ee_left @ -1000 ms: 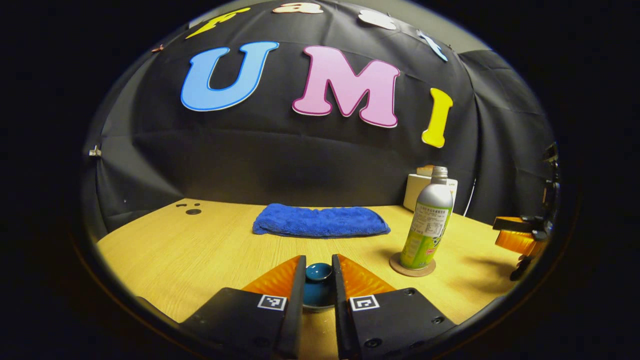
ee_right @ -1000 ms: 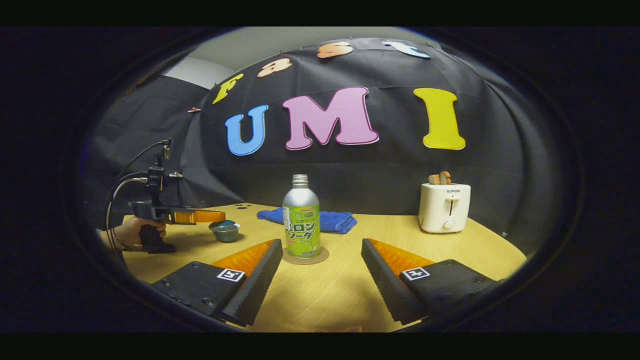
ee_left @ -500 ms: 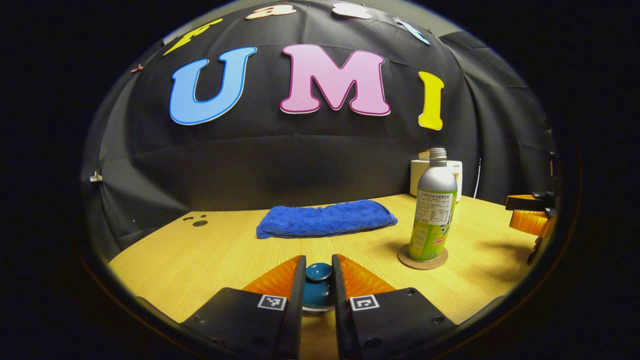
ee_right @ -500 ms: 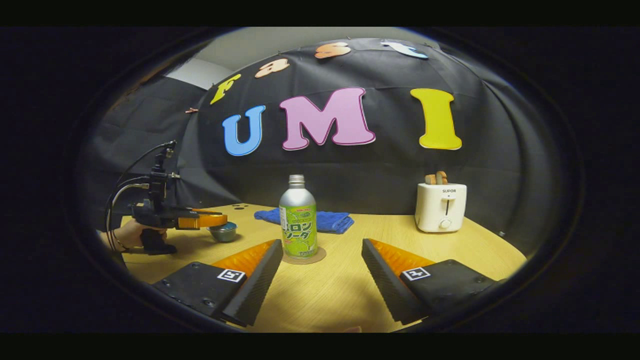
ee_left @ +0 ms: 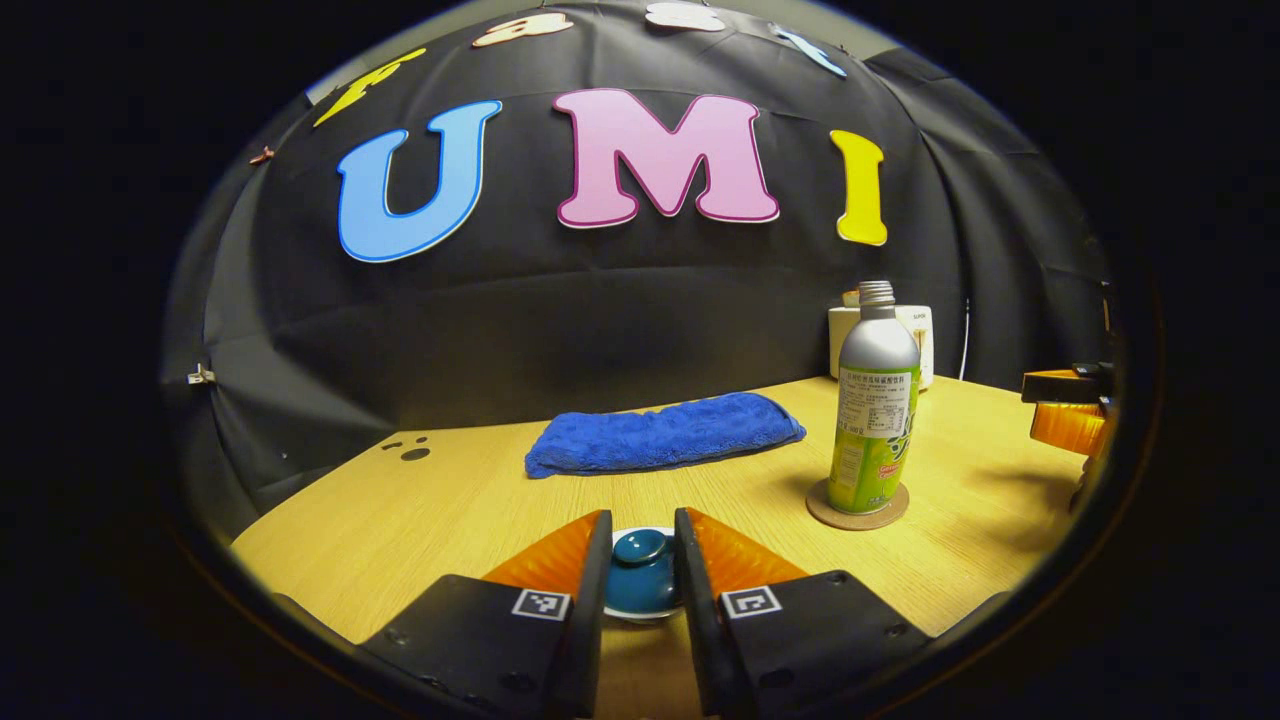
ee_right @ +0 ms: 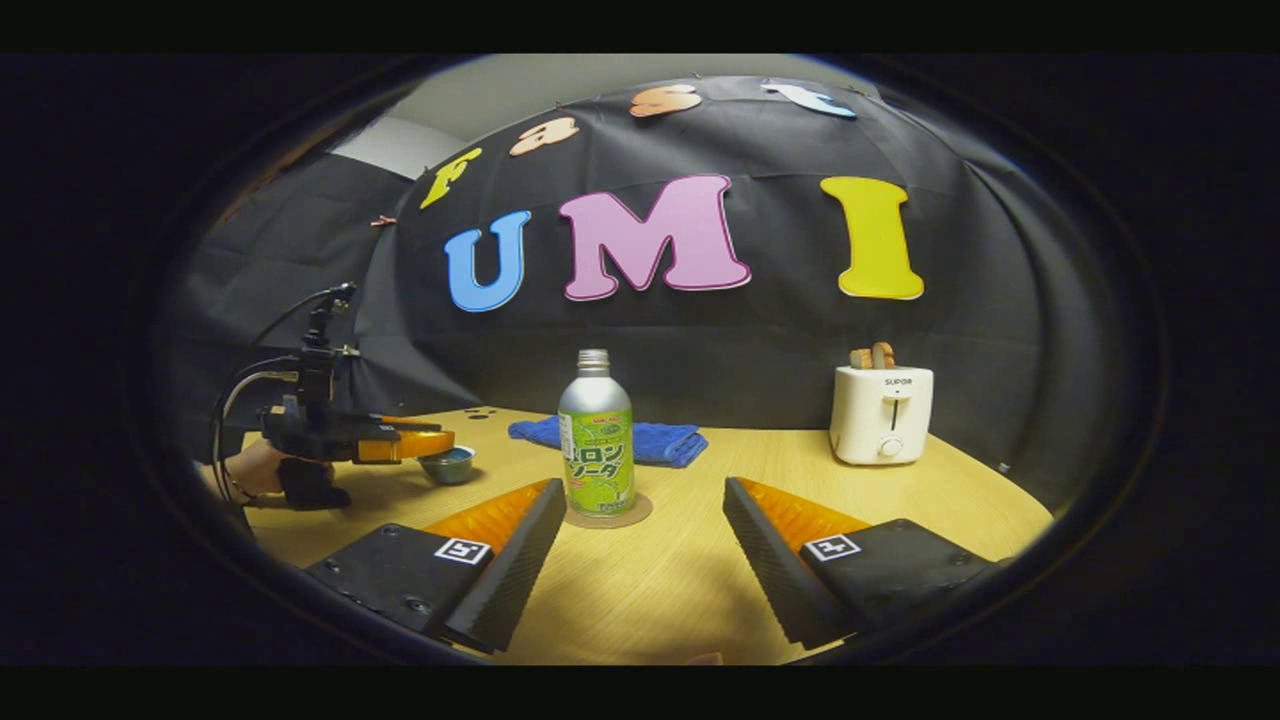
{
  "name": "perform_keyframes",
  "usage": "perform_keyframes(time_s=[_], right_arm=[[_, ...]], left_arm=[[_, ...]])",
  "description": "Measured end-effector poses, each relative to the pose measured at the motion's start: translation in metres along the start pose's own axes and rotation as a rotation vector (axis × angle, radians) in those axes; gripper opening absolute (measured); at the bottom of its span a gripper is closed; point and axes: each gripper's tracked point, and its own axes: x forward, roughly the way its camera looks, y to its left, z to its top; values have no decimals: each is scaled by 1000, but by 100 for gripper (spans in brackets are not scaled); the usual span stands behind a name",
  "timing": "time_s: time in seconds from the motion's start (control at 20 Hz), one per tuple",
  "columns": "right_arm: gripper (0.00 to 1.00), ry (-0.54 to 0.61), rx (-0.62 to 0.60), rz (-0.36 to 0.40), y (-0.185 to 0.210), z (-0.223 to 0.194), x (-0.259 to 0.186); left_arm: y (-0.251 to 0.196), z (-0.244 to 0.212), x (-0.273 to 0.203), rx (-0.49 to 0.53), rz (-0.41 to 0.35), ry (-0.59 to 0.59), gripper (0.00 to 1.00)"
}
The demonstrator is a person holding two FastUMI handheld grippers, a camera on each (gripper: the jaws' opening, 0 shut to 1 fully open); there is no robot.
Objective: Open the teacup lid with one hand, grasp the water bottle and pour water into the teacup with the other hand; after pouring, place the water bottle on the coaster and then close the teacup lid.
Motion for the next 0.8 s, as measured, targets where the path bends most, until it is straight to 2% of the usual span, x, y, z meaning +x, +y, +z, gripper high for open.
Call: perform_keyframes(time_s=[0.05,0.1,0.15,0.35,0.45,0.5,0.65,0.8], right_arm=[[98,0,0,0,0,0,0],[98,1,0,-1,0,0,0],[98,1,-1,-6,-2,0,0],[98,-1,-3,-60,-10,1,-1],[98,-2,-3,-101,-15,0,-1],[98,-2,-4,-116,-15,1,-3],[99,-2,-2,-85,2,1,-4],[98,-2,-2,-61,11,0,-2]], left_arm=[[2,0,-2,-4,10,2,43],[4,-1,-8,-9,18,-1,49],[4,0,-13,-20,20,-12,60],[8,7,-38,-80,32,-91,73],[14,11,-49,-115,48,-139,82],[17,12,-55,-114,62,-157,89],[17,9,-61,-115,73,-151,94],[15,9,-63,-113,66,-151,94]])
